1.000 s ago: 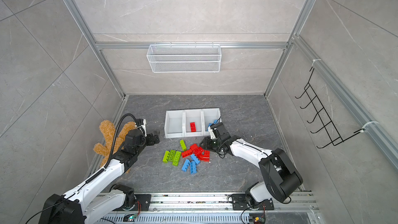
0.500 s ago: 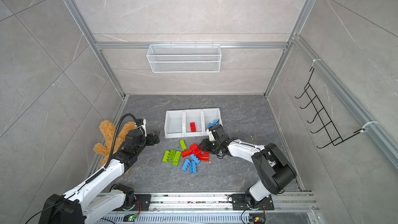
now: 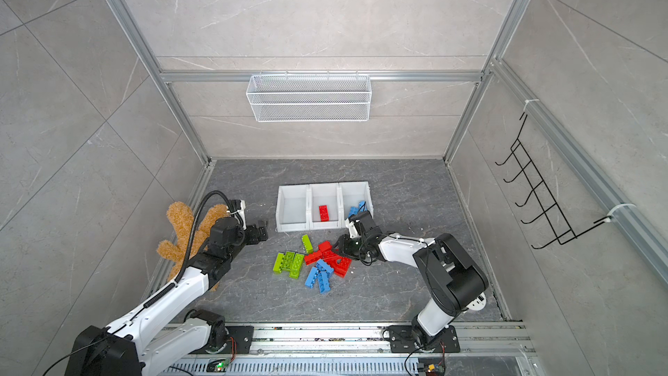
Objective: Sort the legos into containers by color
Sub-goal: Pick up the lego from the center of the table, then place the lego in the container.
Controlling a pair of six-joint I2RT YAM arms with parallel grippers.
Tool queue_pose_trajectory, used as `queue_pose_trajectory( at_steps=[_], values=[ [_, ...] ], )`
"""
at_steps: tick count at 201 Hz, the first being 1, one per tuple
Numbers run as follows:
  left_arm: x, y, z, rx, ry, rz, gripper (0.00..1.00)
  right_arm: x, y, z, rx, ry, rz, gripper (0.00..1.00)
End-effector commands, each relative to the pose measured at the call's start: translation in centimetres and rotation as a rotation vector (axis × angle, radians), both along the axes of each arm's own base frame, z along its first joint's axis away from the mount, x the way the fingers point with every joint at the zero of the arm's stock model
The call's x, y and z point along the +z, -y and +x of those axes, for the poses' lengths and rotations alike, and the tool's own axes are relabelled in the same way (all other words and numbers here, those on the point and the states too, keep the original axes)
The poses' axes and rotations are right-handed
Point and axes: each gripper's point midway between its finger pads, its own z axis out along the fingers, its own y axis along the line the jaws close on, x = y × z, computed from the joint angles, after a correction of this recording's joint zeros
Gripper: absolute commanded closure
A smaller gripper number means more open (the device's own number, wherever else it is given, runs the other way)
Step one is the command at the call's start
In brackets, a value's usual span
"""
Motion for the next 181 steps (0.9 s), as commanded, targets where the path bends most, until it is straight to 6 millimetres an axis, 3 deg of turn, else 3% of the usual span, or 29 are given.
queue_pose_trajectory(
  at_steps=[1, 15, 109, 148, 181],
  values=[
    [1.6, 0.2, 0.4, -0.005, 0.046, -0.001, 0.01, -0.5, -0.1, -0.7, 0.008, -0.023, -0.001, 0.63],
    [1.7, 0.2, 0.4, -0.004, 0.048, -0.003, 0.0, 0.2, -0.2, -0.5, 0.003, -0.009, 0.008, 0.68],
    [1.6, 0.2, 0.4, -0.004, 0.043, -0.004, 0.01, 7.5, -0.5, 2.5, 0.063, 0.117, -0.068, 0.72],
    [1.9, 0.1, 0.3, -0.001, 0.051, -0.005, 0.01, 10.4, -1.3, 7.1, 0.075, 0.196, -0.11, 0.72],
    [1.8, 0.2, 0.3, -0.004, 0.05, -0.01, 0.01, 10.3, -1.1, 11.5, 0.055, 0.249, -0.242, 0.72]
  ],
)
